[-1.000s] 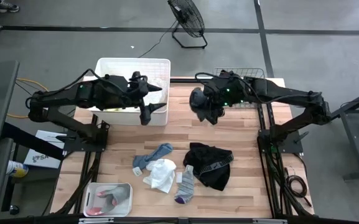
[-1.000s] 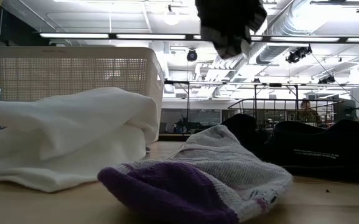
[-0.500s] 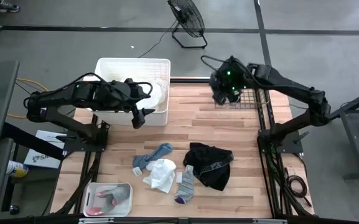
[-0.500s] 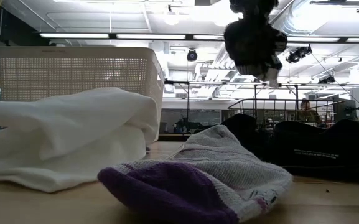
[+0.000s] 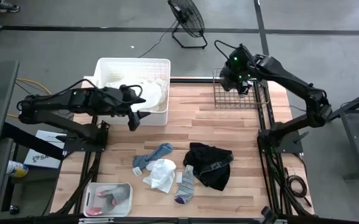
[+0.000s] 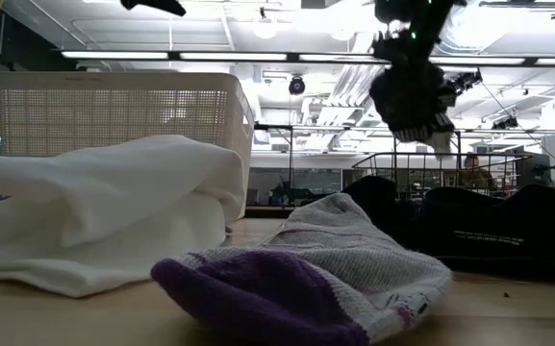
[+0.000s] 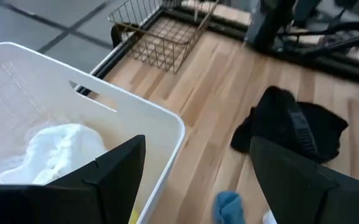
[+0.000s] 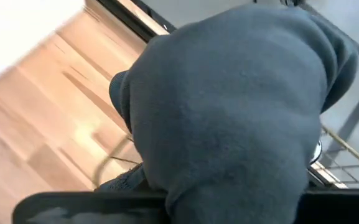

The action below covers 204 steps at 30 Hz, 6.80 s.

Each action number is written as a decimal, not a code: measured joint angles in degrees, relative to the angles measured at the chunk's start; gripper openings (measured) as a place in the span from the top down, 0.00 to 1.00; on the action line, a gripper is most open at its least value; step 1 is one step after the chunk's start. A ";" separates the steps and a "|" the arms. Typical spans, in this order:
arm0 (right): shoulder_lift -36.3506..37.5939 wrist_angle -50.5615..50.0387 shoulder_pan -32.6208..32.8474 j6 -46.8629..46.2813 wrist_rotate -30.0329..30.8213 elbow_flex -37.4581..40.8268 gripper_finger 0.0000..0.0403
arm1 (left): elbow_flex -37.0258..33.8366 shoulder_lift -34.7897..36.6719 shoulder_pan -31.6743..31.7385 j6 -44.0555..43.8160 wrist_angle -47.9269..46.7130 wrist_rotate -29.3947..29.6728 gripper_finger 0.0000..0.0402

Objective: Pick & Place Cloths
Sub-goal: Put the gray boxer shorts into the gold wire basket, then put the black boxer shorts into the gold wire basket

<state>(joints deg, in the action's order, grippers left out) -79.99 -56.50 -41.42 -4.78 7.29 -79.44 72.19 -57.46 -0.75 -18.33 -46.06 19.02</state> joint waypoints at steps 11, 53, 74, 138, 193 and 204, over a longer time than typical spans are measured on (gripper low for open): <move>-0.04 9.17 -6.21 13.45 3.05 7.79 0.90 | -14.45 10.36 0.00 -0.39 21.86 -3.11 0.29; -19.49 6.58 -7.12 11.49 6.94 11.59 0.75 | -18.47 12.29 0.00 -4.04 26.20 -4.30 0.29; -13.91 3.63 -7.10 -1.33 5.32 11.59 0.18 | -18.43 12.27 0.00 -4.06 23.77 -5.02 0.29; 12.96 8.39 44.33 -40.66 -3.30 11.50 0.19 | -18.41 16.18 -0.02 -1.46 13.86 -9.61 0.29; -23.94 10.95 65.43 -23.34 -4.52 11.59 0.19 | -18.43 16.11 -0.02 -1.46 12.89 -11.82 0.29; -29.73 14.14 64.20 -23.87 -6.92 11.46 0.20 | -18.43 16.11 -0.01 -1.48 12.11 -11.82 0.29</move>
<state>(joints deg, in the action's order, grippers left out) -109.72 -42.36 22.78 -28.64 0.37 -67.98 53.76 -41.34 -0.76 -19.81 -33.95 7.20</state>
